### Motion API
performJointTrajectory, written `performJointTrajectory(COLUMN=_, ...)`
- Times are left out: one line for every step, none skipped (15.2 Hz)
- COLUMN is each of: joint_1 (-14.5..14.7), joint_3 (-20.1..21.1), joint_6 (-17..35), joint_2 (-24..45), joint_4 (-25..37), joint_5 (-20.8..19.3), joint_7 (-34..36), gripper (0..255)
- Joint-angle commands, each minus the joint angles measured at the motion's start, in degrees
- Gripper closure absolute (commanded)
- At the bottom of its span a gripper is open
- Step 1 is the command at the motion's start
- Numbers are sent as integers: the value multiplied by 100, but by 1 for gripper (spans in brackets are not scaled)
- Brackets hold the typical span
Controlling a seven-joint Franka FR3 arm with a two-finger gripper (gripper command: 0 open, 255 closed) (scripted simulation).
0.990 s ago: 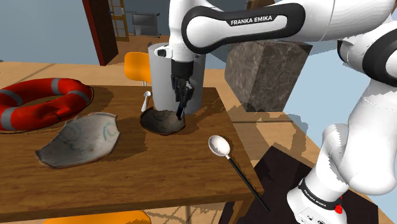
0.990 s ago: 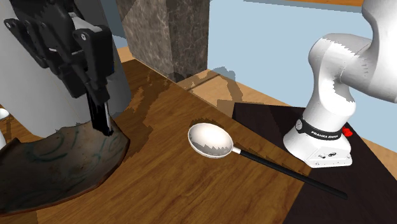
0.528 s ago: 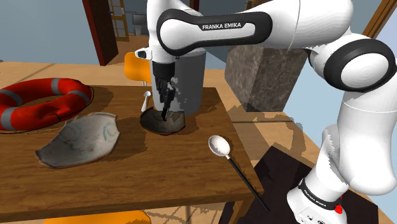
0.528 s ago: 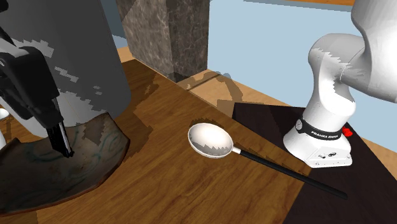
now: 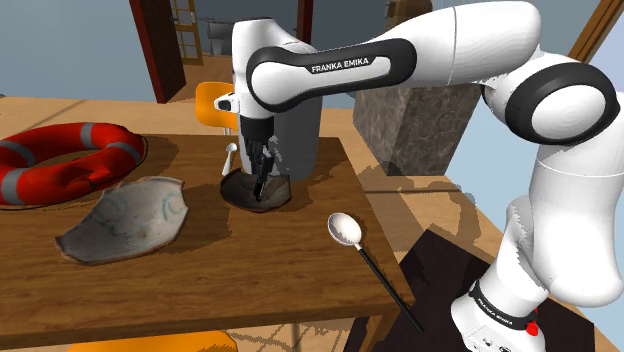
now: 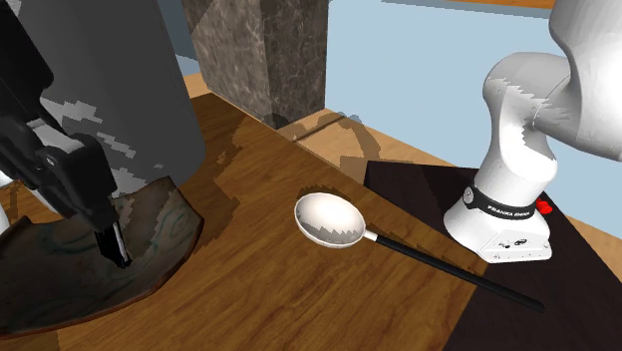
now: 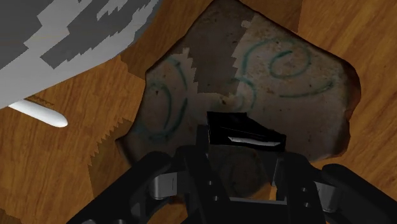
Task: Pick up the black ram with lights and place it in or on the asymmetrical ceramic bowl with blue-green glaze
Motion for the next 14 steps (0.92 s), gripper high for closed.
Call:
performJointTrajectory(joint_1=8, joint_3=4, joint_6=165, joint_2=-11, joint_4=-171, joint_5=-1, joint_7=8, gripper=255)
performJointTrajectory(joint_1=8, joint_3=4, joint_6=238, joint_2=-2, joint_4=-236, joint_5=0, joint_7=7, gripper=255)
performJointTrajectory(joint_1=9, joint_3=4, joint_6=348, joint_2=14, joint_4=-330, joint_5=1, joint_7=6, gripper=255)
performJointTrajectory(joint_1=9, joint_3=4, joint_6=349, joint_2=13, joint_4=-332, joint_5=1, joint_7=6, gripper=255)
performJointTrajectory(joint_1=9, joint_3=3, joint_6=348, joint_2=14, joint_4=-330, joint_5=1, joint_7=6, gripper=255)
performJointTrajectory(joint_1=10, joint_3=3, joint_6=348, joint_2=14, joint_4=-330, joint_5=1, joint_7=6, gripper=255)
performJointTrajectory(joint_1=10, joint_3=3, joint_6=348, joint_2=14, joint_4=-329, joint_5=1, joint_7=6, gripper=255)
performJointTrajectory(joint_1=10, joint_3=2, joint_6=348, joint_2=15, joint_4=-329, joint_5=2, joint_7=6, gripper=255)
performJointTrajectory(joint_1=11, joint_3=2, joint_6=348, joint_2=14, joint_4=-330, joint_5=2, joint_7=5, gripper=255)
performJointTrajectory(joint_1=11, joint_3=2, joint_6=348, joint_2=15, joint_4=-329, joint_5=2, joint_7=5, gripper=255)
performJointTrajectory(joint_1=11, joint_3=1, joint_6=348, joint_2=15, joint_4=-329, joint_5=2, joint_7=5, gripper=255)
performJointTrajectory(joint_1=14, joint_3=2, joint_6=375, joint_2=6, joint_4=-365, joint_5=0, joint_7=8, gripper=0)
performJointTrajectory(joint_1=13, joint_3=2, joint_6=379, joint_2=16, joint_4=-358, joint_5=1, joint_7=6, gripper=0)
performJointTrajectory(joint_1=17, joint_3=4, joint_6=383, joint_2=17, joint_4=-361, joint_5=0, joint_7=12, gripper=0)
